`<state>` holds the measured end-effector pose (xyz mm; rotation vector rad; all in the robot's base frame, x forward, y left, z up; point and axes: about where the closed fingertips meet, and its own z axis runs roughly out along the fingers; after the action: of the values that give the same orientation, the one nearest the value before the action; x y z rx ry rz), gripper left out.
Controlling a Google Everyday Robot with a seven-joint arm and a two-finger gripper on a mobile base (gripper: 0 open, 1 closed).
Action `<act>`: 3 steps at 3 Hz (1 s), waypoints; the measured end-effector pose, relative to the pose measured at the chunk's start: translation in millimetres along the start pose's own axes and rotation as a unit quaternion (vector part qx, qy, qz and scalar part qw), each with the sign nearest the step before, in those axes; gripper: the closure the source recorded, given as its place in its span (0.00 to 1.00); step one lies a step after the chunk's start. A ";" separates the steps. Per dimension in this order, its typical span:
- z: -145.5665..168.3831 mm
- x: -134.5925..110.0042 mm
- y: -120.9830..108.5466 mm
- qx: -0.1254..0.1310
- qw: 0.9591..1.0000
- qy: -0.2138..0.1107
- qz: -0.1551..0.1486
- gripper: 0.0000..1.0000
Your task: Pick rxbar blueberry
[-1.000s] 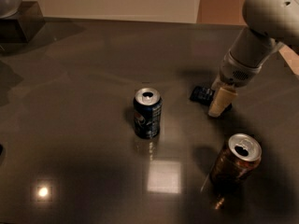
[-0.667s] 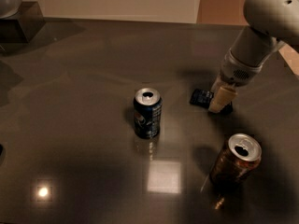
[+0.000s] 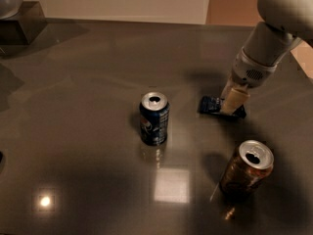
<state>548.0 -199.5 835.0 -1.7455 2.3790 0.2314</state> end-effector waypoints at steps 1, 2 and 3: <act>-21.3 -8.3 6.1 -0.012 1.000 -0.013 0.001 1.00; -50.0 -25.4 9.2 -0.017 0.999 -0.026 -0.009 1.00; -77.5 -44.8 11.0 -0.012 0.999 -0.039 -0.024 1.00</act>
Offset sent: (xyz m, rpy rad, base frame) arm -0.0143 0.0235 0.1021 0.0828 0.0418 0.0611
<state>546.5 -172.7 921.1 -1.7673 2.2866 0.3162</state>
